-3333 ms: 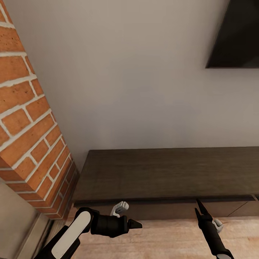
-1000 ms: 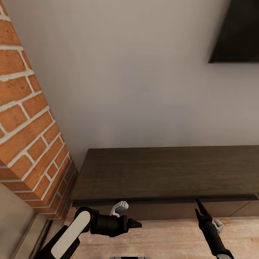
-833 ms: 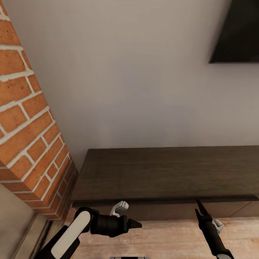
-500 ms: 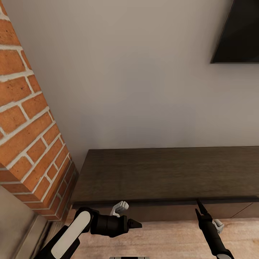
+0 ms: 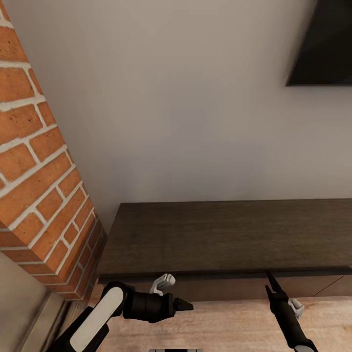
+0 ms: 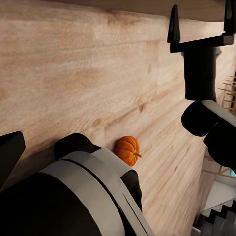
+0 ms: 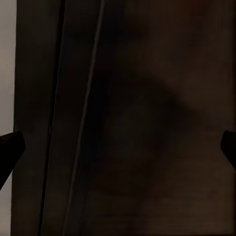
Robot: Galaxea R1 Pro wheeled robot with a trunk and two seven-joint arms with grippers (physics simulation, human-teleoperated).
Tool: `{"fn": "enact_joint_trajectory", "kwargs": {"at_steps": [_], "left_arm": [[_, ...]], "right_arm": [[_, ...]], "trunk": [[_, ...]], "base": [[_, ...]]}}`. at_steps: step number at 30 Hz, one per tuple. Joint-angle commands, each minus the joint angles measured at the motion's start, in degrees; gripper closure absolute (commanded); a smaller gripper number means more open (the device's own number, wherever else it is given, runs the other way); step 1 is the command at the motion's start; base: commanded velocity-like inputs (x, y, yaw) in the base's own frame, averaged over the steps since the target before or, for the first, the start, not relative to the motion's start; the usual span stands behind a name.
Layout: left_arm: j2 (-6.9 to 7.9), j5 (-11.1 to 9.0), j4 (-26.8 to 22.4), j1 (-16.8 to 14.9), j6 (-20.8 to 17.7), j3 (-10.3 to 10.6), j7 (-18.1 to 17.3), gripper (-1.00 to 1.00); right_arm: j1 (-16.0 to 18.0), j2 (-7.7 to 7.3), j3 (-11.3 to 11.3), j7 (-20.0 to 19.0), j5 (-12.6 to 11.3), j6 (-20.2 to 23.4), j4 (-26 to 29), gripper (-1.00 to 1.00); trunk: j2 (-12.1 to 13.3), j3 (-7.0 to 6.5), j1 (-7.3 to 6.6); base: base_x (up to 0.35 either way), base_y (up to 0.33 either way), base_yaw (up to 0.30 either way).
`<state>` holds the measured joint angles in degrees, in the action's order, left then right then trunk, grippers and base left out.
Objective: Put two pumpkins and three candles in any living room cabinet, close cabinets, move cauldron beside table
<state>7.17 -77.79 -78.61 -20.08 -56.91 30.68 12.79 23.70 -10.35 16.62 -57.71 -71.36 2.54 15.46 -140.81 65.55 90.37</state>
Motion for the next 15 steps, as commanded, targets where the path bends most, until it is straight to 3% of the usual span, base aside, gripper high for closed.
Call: {"fn": "enact_joint_trajectory", "kwargs": {"at_steps": [1,15], "left_arm": [[0.06,-0.6,-0.1,0.0,0.0,0.1,0.6,-1.00],[0.04,-0.5,-0.2,0.0,0.0,0.0,0.6,-1.00]], "right_arm": [[0.0,-0.02,-0.2,-0.1,-0.5,0.3,-0.1,-1.00],[0.0,-0.02,-0.2,-0.9,-0.5,0.7,0.6,-1.00]], "trunk": [[0.0,0.05,-0.01],[0.0,0.05,-0.01]], "base": [[0.000,0.000,0.000],[0.000,0.000,0.000]]}}
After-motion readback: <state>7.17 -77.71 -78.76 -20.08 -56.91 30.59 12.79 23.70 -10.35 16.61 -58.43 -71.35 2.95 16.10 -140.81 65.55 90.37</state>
